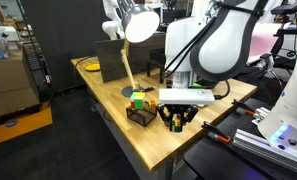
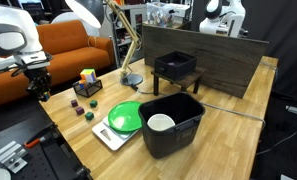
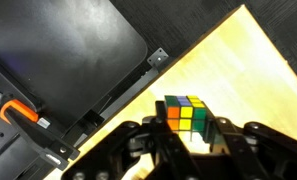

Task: Put one rubik's cube on the table

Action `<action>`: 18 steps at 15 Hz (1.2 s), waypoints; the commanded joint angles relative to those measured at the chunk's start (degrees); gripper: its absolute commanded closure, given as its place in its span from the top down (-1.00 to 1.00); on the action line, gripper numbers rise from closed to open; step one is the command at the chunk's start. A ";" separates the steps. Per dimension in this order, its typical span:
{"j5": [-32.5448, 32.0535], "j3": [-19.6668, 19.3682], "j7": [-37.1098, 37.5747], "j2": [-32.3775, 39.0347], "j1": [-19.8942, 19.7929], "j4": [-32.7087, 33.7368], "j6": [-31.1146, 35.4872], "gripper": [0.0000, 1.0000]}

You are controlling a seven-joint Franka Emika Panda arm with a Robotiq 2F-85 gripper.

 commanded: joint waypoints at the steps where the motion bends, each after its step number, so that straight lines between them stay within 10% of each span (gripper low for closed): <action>1: -0.05 -0.88 -0.69 -0.79 -2.95 -0.01 -2.33 -0.83; 7: 0.10 -3.27 -2.82 -0.10 -6.53 -0.04 -2.55 -0.83; 8: 0.08 -3.58 -3.29 -0.09 -7.03 -0.04 -2.57 -0.33; 15: 0.07 -3.17 -3.01 -0.08 -6.60 -0.04 -2.57 -0.33; 16: 0.07 -3.17 -3.01 -0.08 -6.60 -0.04 -2.57 -0.83; 18: -1.48 -4.56 -1.34 0.66 -7.09 -0.04 -1.03 -0.83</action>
